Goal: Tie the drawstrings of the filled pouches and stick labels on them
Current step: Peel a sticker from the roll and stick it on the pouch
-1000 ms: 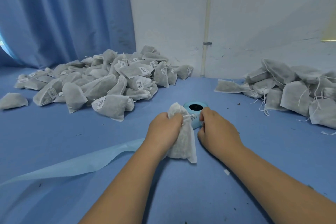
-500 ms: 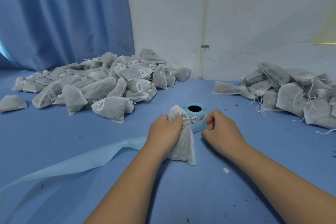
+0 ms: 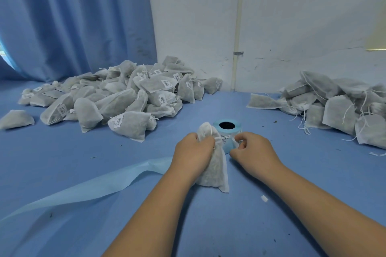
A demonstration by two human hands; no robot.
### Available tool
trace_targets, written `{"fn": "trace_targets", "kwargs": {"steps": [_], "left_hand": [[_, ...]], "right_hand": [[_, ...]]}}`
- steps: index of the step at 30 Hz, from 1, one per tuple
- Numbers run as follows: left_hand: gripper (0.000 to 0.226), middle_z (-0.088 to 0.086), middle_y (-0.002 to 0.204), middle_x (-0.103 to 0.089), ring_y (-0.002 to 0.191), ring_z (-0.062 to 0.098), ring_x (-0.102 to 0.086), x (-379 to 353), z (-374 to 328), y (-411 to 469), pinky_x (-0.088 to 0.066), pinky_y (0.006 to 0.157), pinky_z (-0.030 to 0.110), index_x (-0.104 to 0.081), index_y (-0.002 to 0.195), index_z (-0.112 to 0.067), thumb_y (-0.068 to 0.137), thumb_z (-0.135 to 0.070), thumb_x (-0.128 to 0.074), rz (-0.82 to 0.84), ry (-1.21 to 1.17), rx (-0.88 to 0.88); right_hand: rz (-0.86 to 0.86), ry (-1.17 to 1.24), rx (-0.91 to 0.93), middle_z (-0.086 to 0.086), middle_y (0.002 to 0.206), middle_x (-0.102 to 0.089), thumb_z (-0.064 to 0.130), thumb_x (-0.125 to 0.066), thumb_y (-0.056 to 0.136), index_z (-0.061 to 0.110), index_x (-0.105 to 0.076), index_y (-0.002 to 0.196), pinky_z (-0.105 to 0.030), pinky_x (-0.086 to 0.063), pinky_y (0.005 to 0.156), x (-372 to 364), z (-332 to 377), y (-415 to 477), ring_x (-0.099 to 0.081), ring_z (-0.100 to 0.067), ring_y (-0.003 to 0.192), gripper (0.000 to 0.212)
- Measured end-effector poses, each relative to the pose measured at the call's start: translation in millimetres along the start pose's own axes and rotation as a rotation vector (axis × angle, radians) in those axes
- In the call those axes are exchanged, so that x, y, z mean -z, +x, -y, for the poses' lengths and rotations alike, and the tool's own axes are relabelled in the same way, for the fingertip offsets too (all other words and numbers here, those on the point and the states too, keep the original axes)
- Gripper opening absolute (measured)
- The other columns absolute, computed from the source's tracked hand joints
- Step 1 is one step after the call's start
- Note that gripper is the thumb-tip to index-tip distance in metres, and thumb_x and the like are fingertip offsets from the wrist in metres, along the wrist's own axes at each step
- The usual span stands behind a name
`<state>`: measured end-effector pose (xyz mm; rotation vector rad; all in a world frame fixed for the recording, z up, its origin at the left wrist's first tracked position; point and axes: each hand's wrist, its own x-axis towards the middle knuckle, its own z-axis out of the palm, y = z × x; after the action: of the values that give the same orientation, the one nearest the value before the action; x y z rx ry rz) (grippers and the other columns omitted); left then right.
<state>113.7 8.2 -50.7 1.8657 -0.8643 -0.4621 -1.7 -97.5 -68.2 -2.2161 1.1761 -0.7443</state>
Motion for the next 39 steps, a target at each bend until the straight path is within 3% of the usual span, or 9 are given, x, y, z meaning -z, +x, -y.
{"fn": "trace_targets", "kwargs": {"steps": [4,7,12,17,21,27,31,35,39], "left_hand": [[0.024,-0.004,0.076,-0.050,0.064,0.012,-0.045,-0.1,0.5,0.2,-0.028,0.053,0.028,-0.046,0.071,-0.019,0.090,-0.033,-0.050,-0.005,0.003,-0.004],[0.022,-0.003,0.080,-0.054,0.068,0.011,-0.049,0.0,0.4,-0.8,-0.031,0.055,0.028,-0.053,0.077,-0.017,0.091,-0.034,-0.050,-0.012,0.005,-0.008],[0.028,0.001,0.092,-0.064,0.075,0.013,-0.055,-2.6,-4.6,-8.8,-0.037,0.059,0.028,-0.062,0.092,-0.010,0.091,-0.036,-0.052,-0.047,-0.094,-0.046],[0.020,-0.007,0.075,-0.063,0.067,0.009,-0.055,-11.4,-12.3,-23.0,-0.040,0.061,0.026,-0.063,0.083,-0.019,0.088,-0.037,-0.056,0.110,-0.139,-0.072],[0.030,0.009,0.079,-0.067,0.073,0.014,-0.059,-19.9,-19.8,-37.9,-0.044,0.072,0.033,-0.066,0.085,-0.014,0.071,-0.040,-0.059,0.284,-0.249,-0.083],[0.027,-0.002,0.078,-0.069,0.077,0.014,-0.065,-27.0,-18.5,-40.7,-0.050,0.077,0.034,-0.070,0.087,-0.021,0.066,-0.037,-0.062,0.341,-0.303,-0.063],[0.025,0.001,0.089,-0.073,0.091,0.019,-0.069,-27.8,-15.1,-38.8,-0.052,0.089,0.039,-0.073,0.087,-0.027,0.063,-0.031,-0.065,0.414,-0.364,-0.046],[0.023,0.001,0.085,-0.071,0.085,0.019,-0.067,-28.1,-13.8,-39.5,-0.050,0.084,0.038,-0.072,0.083,-0.025,0.062,-0.028,-0.066,0.422,-0.398,-0.044],[0.034,0.008,0.090,-0.072,0.088,0.023,-0.069,-26.3,-14.7,-38.9,-0.052,0.084,0.040,-0.071,0.094,-0.014,0.065,-0.031,-0.067,0.334,-0.481,-0.025]], "right_hand": [[0.009,-0.012,0.028,-0.007,0.079,-0.062,0.012,-0.062,0.077,0.010,-0.063,0.098,-0.026,-0.040,0.060,2.1,1.2,-1.5,-0.052,-0.017,0.072,0.020],[0.000,0.026,0.039,0.005,0.073,-0.058,0.014,-0.062,0.079,0.016,-0.062,0.104,-0.018,-0.036,0.056,10.2,1.7,-3.8,-0.052,-0.009,0.069,0.025],[-0.082,0.281,0.063,0.007,0.065,-0.055,0.009,-0.060,0.078,0.024,-0.062,0.101,-0.012,-0.037,0.047,47.3,10.7,-14.1,-0.049,-0.002,0.050,0.027],[0.089,0.711,0.151,-0.001,0.068,-0.065,0.005,-0.058,0.070,0.024,-0.067,0.101,-0.031,-0.044,0.062,81.3,32.7,-46.4,-0.056,-0.018,0.063,0.037],[0.135,0.718,0.176,-0.014,0.083,-0.067,-0.005,-0.057,0.079,0.021,-0.067,0.101,-0.029,-0.051,0.070,82.5,36.0,-61.0,-0.061,-0.014,0.067,0.035],[0.104,0.860,0.071,-0.016,0.091,-0.071,-0.004,-0.055,0.085,0.012,-0.067,0.101,-0.041,-0.055,0.089,84.7,29.7,-56.6,-0.067,-0.023,0.078,0.026],[0.093,0.864,0.056,-0.021,0.097,-0.070,-0.002,-0.057,0.085,0.010,-0.066,0.102,-0.041,-0.055,0.089,81.9,29.4,-56.0,-0.068,-0.024,0.082,0.023],[0.067,0.860,0.057,-0.022,0.096,-0.069,-0.003,-0.055,0.084,0.010,-0.066,0.100,-0.036,-0.057,0.081,83.5,28.8,-54.6,-0.067,-0.019,0.076,0.024],[-0.159,0.530,0.169,0.003,0.073,-0.064,0.007,-0.060,0.079,0.021,-0.065,0.088,-0.019,-0.047,0.064,87.4,24.3,-53.5,-0.056,-0.004,0.063,0.018]]}}
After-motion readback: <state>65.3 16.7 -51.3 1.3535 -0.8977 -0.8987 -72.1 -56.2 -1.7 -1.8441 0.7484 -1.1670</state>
